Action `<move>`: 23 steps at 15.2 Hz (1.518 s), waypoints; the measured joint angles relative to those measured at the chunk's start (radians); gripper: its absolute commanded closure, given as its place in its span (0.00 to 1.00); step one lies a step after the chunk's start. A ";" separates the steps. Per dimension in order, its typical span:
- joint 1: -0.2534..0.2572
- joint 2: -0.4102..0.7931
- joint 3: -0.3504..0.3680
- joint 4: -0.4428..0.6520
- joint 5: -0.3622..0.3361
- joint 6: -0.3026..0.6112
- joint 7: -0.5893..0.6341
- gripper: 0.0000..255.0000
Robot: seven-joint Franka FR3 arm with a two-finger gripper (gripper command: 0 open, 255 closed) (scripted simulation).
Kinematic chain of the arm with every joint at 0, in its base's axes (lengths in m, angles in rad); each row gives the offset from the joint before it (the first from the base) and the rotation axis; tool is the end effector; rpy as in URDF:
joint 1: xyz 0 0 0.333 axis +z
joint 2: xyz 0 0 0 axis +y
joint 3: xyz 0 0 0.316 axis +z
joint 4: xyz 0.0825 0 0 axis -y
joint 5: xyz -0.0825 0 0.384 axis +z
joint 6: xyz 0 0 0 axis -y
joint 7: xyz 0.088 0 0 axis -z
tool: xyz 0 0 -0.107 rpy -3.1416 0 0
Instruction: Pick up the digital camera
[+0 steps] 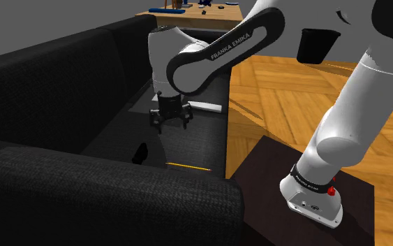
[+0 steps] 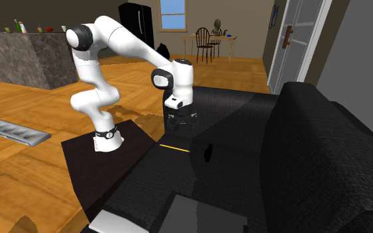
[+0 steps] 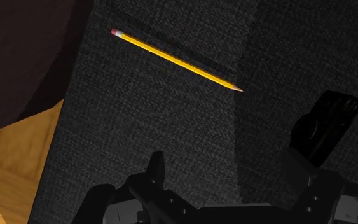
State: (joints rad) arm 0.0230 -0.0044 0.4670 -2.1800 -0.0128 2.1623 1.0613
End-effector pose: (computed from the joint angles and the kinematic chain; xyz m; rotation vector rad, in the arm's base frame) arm 0.4683 0.2493 0.3905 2.9996 -0.8692 -0.0016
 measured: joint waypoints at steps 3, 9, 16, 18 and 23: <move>0.019 0.124 0.008 0.089 -0.076 0.021 0.117 0.00; 0.095 0.373 -0.028 0.299 -0.215 0.036 0.313 0.00; 0.152 0.530 -0.071 0.421 -0.282 0.060 0.399 0.00; 0.157 0.550 -0.077 0.425 -0.291 0.076 0.405 0.00; 0.160 0.562 -0.080 0.423 -0.297 0.089 0.409 1.00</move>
State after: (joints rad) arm 0.1829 0.5577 0.3866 -1.7571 -0.3097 2.2512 1.4705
